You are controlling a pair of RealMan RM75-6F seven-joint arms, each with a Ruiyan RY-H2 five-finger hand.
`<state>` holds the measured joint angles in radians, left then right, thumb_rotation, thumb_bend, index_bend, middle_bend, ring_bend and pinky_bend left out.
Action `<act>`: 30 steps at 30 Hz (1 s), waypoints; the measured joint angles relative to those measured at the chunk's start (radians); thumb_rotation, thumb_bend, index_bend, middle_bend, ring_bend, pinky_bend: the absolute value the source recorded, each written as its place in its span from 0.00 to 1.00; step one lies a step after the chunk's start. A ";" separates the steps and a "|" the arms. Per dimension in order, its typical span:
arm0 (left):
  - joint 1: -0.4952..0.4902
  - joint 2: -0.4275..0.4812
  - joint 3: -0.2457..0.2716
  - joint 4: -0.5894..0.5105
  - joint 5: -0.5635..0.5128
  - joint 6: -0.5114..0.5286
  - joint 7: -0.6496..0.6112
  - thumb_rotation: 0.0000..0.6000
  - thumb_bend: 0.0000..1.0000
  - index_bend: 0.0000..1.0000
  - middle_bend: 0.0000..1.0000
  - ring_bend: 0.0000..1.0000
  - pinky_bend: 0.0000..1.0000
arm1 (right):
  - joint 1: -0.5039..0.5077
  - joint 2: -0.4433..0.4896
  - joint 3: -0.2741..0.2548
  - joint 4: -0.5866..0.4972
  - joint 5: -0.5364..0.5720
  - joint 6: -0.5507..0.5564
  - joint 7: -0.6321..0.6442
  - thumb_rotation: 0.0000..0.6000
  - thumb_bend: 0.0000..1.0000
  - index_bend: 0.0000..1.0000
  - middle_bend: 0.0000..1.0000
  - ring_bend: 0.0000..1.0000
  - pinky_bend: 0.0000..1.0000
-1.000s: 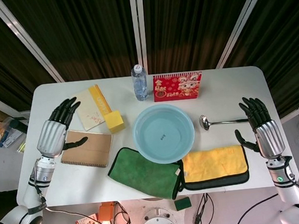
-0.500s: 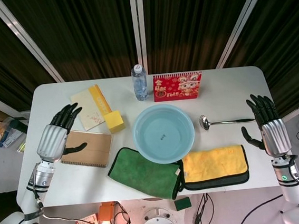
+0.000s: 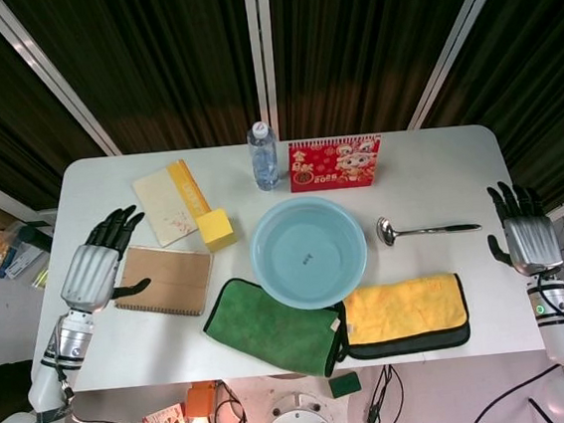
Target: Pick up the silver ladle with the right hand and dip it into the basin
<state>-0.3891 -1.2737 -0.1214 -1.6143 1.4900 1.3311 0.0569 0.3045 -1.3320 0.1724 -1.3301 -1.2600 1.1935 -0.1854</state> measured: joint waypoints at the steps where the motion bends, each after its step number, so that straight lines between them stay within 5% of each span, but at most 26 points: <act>1: 0.003 0.000 0.003 0.005 0.000 0.002 -0.003 1.00 0.03 0.09 0.03 0.03 0.18 | 0.006 -0.007 0.000 0.008 0.018 -0.025 -0.009 1.00 0.42 0.08 0.00 0.00 0.00; 16: 0.017 -0.005 0.020 0.053 -0.020 -0.014 -0.039 1.00 0.03 0.10 0.03 0.03 0.18 | 0.142 -0.194 0.006 0.278 0.149 -0.256 -0.121 1.00 0.41 0.12 0.00 0.00 0.00; 30: 0.005 -0.015 0.016 0.083 -0.041 -0.045 -0.047 1.00 0.03 0.10 0.03 0.02 0.18 | 0.208 -0.328 0.005 0.473 0.114 -0.316 -0.013 1.00 0.36 0.35 0.00 0.00 0.00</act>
<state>-0.3840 -1.2887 -0.1056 -1.5316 1.4493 1.2864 0.0099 0.5129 -1.6596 0.1778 -0.8568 -1.1460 0.8774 -0.1984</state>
